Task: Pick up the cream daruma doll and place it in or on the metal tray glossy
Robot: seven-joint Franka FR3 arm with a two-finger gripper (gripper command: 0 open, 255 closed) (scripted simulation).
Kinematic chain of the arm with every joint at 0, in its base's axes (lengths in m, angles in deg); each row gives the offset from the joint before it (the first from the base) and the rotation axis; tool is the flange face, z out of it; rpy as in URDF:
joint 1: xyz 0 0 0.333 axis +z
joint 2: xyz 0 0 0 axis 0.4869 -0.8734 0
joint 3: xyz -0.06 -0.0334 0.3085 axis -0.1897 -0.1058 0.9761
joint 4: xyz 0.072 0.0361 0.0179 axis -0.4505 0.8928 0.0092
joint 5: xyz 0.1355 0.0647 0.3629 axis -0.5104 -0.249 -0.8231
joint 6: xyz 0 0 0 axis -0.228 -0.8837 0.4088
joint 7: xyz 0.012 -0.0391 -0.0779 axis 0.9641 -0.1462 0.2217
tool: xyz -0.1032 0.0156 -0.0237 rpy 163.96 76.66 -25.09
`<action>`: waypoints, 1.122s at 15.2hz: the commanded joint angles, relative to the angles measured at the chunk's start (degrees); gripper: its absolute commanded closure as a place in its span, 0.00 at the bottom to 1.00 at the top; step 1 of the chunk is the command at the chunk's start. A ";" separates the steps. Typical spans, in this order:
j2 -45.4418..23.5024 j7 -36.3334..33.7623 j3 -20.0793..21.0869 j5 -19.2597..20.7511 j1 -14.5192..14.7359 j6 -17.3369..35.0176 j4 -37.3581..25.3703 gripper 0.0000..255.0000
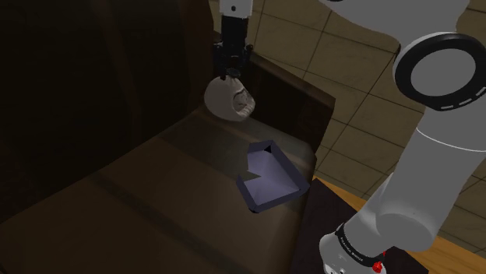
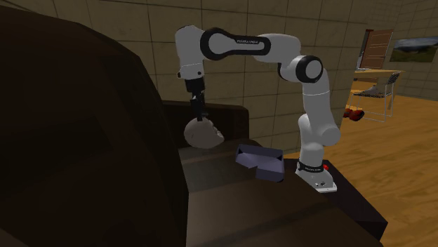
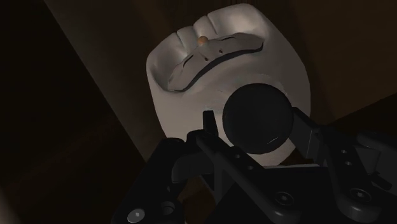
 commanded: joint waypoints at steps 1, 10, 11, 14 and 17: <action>-0.56 -0.01 -0.01 0.08 0.04 -1.86 -2.53 1.00; 10.20 -1.61 0.74 -1.54 0.55 -3.65 6.31 1.00; 12.39 -1.91 0.88 -1.90 0.68 -3.60 8.52 1.00; 18.64 -2.88 1.32 -3.02 1.14 -3.90 14.36 1.00; 24.49 -3.96 1.80 -4.19 1.71 -4.81 19.19 1.00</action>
